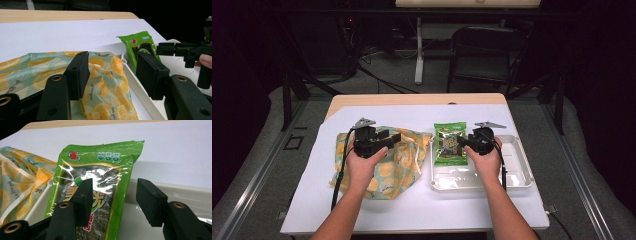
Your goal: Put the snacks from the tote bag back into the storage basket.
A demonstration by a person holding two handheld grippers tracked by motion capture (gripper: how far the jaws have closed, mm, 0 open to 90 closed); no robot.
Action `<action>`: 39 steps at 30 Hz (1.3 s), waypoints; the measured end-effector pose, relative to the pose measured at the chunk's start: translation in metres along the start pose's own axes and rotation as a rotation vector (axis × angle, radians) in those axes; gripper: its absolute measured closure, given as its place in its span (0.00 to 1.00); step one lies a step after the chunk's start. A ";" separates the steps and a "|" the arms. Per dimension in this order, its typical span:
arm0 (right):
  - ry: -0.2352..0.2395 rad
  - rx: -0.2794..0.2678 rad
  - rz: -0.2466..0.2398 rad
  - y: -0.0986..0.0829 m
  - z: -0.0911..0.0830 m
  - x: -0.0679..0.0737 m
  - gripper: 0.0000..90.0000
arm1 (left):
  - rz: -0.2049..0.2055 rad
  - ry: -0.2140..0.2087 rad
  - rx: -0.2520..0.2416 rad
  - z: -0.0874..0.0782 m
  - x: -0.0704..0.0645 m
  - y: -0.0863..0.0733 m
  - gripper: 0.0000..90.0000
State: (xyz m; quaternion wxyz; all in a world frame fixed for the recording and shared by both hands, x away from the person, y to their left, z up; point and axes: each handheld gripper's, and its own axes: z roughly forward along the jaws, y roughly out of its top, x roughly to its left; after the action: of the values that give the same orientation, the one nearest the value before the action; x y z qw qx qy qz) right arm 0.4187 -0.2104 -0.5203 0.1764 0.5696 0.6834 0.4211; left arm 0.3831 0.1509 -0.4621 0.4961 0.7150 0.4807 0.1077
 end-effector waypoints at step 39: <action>0.005 -0.070 -0.042 0.006 -0.023 0.012 0.50 | 0.002 0.013 -0.040 -0.022 0.008 0.003 0.49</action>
State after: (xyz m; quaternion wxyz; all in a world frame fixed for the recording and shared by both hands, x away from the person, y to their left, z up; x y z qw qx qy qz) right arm 0.4025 -0.2080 -0.4995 0.2033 0.5477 0.6804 0.4425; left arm 0.3745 0.1705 -0.4515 0.5072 0.7047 0.4807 0.1226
